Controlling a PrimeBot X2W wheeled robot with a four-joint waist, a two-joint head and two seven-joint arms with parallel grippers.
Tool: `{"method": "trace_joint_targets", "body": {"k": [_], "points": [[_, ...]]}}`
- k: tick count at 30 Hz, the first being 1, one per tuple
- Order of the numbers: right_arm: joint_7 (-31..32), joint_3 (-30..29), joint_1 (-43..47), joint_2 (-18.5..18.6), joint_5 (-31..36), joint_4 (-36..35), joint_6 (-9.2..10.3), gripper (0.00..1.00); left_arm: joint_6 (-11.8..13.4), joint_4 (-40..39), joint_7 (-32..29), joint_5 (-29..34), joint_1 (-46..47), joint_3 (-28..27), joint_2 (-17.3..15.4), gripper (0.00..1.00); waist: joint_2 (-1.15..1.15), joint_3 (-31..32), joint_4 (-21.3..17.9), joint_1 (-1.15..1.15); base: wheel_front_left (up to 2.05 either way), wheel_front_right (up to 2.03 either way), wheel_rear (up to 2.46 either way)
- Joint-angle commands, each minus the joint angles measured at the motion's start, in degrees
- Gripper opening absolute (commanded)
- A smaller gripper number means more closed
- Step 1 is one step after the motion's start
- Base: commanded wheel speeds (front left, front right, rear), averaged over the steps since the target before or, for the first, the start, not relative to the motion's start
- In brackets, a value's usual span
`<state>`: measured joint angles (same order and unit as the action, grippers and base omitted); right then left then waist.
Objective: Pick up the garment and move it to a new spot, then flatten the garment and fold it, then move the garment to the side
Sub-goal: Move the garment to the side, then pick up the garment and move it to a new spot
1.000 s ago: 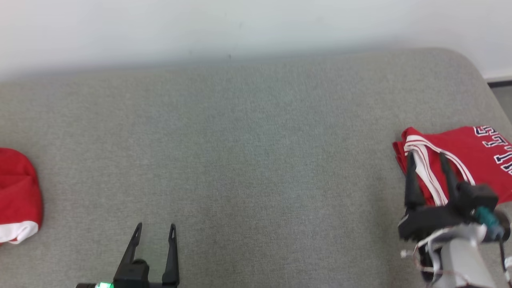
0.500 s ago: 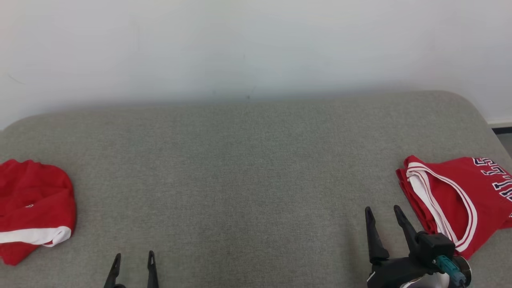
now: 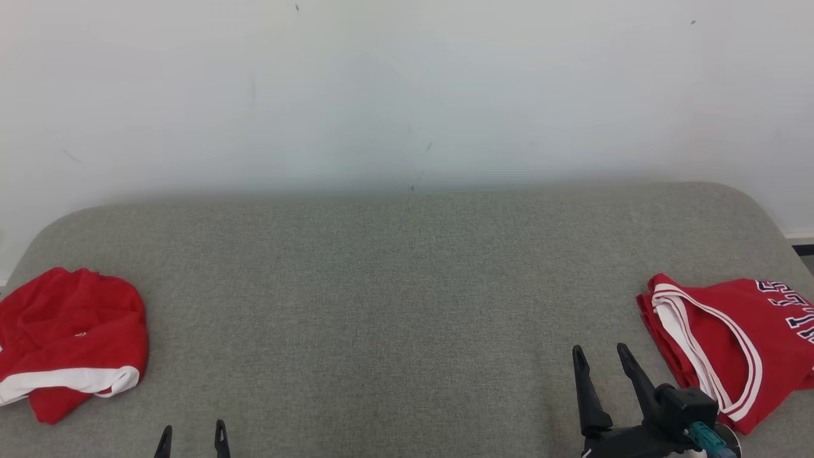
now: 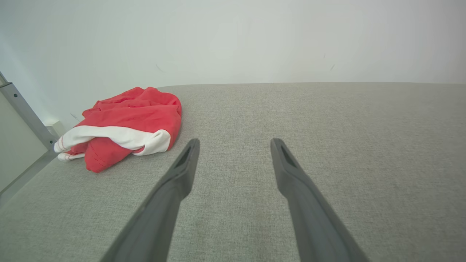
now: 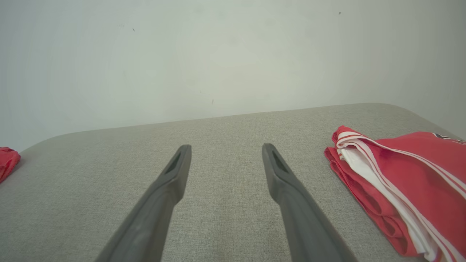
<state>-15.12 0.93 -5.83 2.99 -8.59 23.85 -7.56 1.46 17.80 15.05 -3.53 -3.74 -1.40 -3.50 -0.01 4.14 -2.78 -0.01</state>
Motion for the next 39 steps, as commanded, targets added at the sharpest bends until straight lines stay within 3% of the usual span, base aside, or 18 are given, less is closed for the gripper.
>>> {"method": "trace_joint_targets", "body": {"k": [1, 18, 25, 39], "points": [[0.0, 0.2, 0.7, -0.1, -0.5, -0.1, 0.17, 1.00, -0.2, -0.1, 0.2, 0.1, -0.9, -0.3, 0.2, 1.00, 0.01, 0.5, 0.1, 0.01, 0.00, 0.00, 0.00], [0.0, -0.2, 1.8, -0.1, -0.9, -0.1, 0.17, 1.00, -0.2, -0.5, 0.2, 0.0, 0.1, -0.6, 0.6, 1.00, 0.01, -0.9, 3.0, 0.01, 0.00, 0.00, 0.00], [0.0, 1.3, 1.8, -0.1, -1.2, -0.2, 0.17, 1.00, 0.2, -0.5, 0.2, 0.0, -0.1, -1.2, 0.6, 1.00, 0.01, -1.9, 7.5, 0.01, 0.00, 0.00, 0.00], [0.0, 3.9, 1.8, -0.1, -2.4, 0.0, 0.17, 1.00, 0.0, 0.0, 0.2, 0.3, -1.1, -2.7, 0.6, 1.00, 0.01, -3.1, 20.9, 0.01, 0.00, 0.00, 0.00]]}}
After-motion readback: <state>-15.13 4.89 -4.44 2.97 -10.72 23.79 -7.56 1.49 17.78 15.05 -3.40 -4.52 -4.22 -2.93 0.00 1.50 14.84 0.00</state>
